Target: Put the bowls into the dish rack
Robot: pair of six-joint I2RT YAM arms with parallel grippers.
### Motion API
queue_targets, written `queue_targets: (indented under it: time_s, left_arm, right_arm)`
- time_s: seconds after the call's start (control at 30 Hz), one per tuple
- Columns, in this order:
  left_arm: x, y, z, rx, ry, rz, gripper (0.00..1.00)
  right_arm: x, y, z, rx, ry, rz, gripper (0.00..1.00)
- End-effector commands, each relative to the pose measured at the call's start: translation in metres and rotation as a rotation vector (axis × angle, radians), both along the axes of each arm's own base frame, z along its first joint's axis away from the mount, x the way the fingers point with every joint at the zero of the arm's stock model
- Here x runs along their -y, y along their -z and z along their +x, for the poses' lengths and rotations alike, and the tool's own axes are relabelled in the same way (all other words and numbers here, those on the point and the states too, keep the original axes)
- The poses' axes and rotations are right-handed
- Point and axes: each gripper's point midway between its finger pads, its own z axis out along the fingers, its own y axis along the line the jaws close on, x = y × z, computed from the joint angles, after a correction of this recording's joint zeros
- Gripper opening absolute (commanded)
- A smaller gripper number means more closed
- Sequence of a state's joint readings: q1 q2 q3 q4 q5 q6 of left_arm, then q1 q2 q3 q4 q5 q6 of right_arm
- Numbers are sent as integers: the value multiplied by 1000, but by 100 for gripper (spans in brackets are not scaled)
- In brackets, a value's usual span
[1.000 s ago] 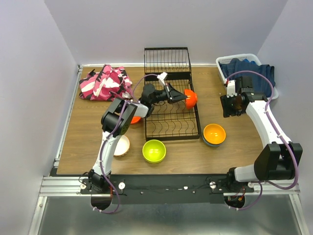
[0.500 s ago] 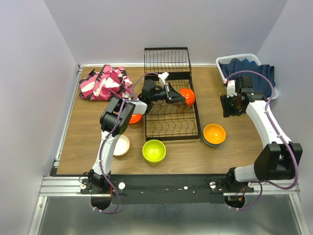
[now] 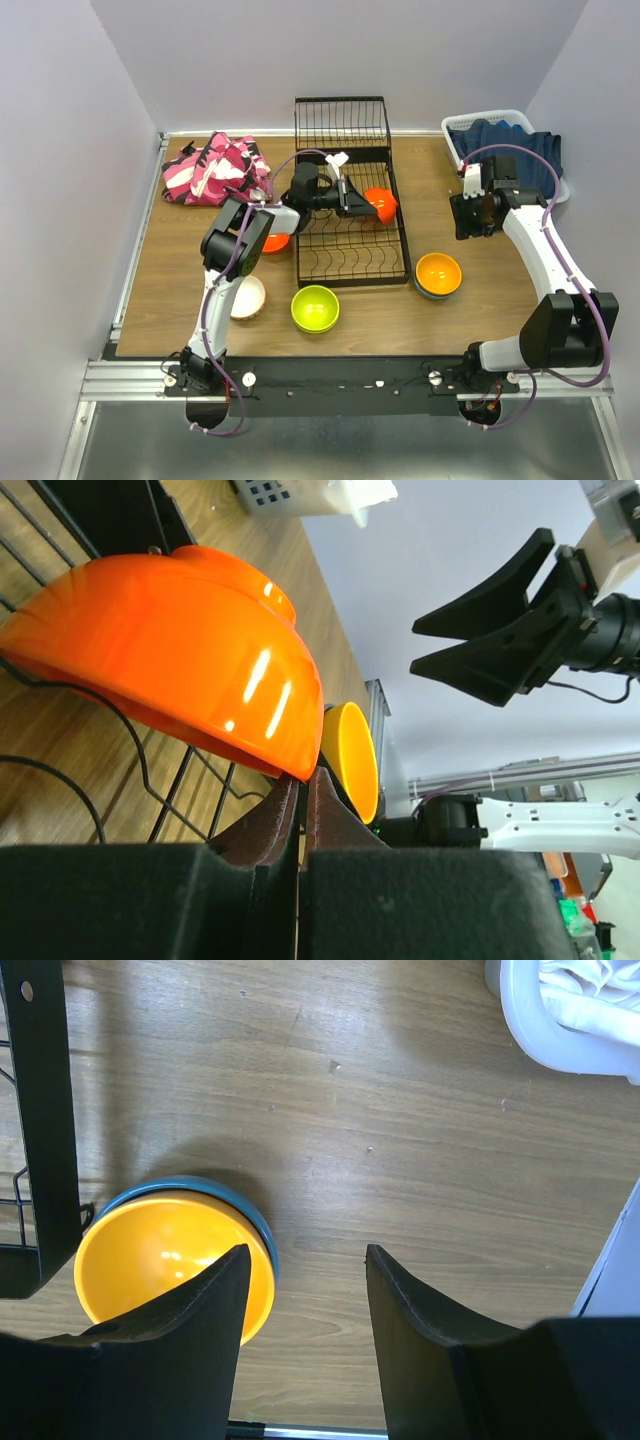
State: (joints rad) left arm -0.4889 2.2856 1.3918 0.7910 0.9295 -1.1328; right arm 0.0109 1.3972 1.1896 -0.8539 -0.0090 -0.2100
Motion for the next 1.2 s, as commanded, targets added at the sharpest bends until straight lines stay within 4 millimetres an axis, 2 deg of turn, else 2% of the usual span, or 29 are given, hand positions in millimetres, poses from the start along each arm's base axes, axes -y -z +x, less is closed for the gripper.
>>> queue_targets:
  time_s: [0.0, 0.03, 0.07, 0.1, 0.23, 0.43, 0.63, 0.67, 0.73, 0.77, 0.83, 0.87, 0.9, 0.93, 0.97, 1.0, 1.03, 1.07, 1.1, 1.13, 1.17]
  left_arm:
    - [1, 20, -9, -36, 20, 100, 0]
    - [1, 18, -7, -26, 20, 110, 1]
    - [1, 19, -7, -21, 25, 121, 13]
    - [2, 20, -4, -11, 34, 149, 18]
    - [-1, 18, 1, 31, 39, 204, 31]
    - [-9, 2, 3, 88, 3, 238, 48]
    - [-20, -20, 3, 166, -25, 298, 54]
    - [-25, -27, 6, 185, -48, 315, 55]
    - [-35, -25, 1, 187, -48, 375, 58]
    - [-40, -34, 0, 208, -53, 388, 59]
    - [-55, -28, -9, 216, -31, 470, 59]
    - [-61, -36, -14, 239, -25, 493, 59]
    - [-73, -30, -25, 219, -3, 554, 59]
    - [-84, -28, -28, 292, 22, 604, 59]
    - [-96, -41, -33, 356, 19, 647, 59]
    - [-115, -30, -44, 347, 32, 740, 59]
    - [-130, -30, -48, 377, 34, 789, 59]
    - [-147, -44, -52, 505, 55, 835, 59]
    - [-166, -28, -68, 488, 93, 899, 58]
    - [-184, -23, -70, 525, 98, 971, 58]
    - [-203, -29, -73, 597, 108, 1014, 58]
  right_arm:
    - [-1, -5, 2, 29, -4, 14, 58]
    - [-1, -5, 2, 31, -5, 16, 58]
    - [-1, -5, 2, 32, -3, 16, 58]
    - [-2, -5, 2, 32, -4, 18, 58]
    - [-2, -5, 3, 38, -6, 20, 58]
    - [-3, -4, 1, 41, -5, 28, 59]
    - [-5, -5, 1, 45, -8, 39, 59]
    - [-6, -6, 2, 48, -8, 40, 59]
    - [-6, -6, 1, 48, -9, 41, 60]
    - [-6, -8, 2, 55, -9, 41, 60]
    - [-6, -9, 2, 62, -10, 44, 60]
    - [-7, -11, 2, 70, -11, 46, 60]
    - [-7, -12, 2, 77, -10, 50, 60]
    - [-8, -14, 4, 86, -10, 54, 61]
    - [-9, -17, 5, 97, -12, 58, 61]
    - [-10, -20, 5, 103, -17, 67, 61]
    - [-11, -21, 6, 109, -27, 67, 61]
    - [-12, -23, 8, 116, -35, 68, 61]
    - [-13, -24, 11, 123, -54, 69, 61]
    - [-13, -24, 13, 128, -62, 65, 61]
    - [-12, -23, 14, 128, -69, 60, 61]
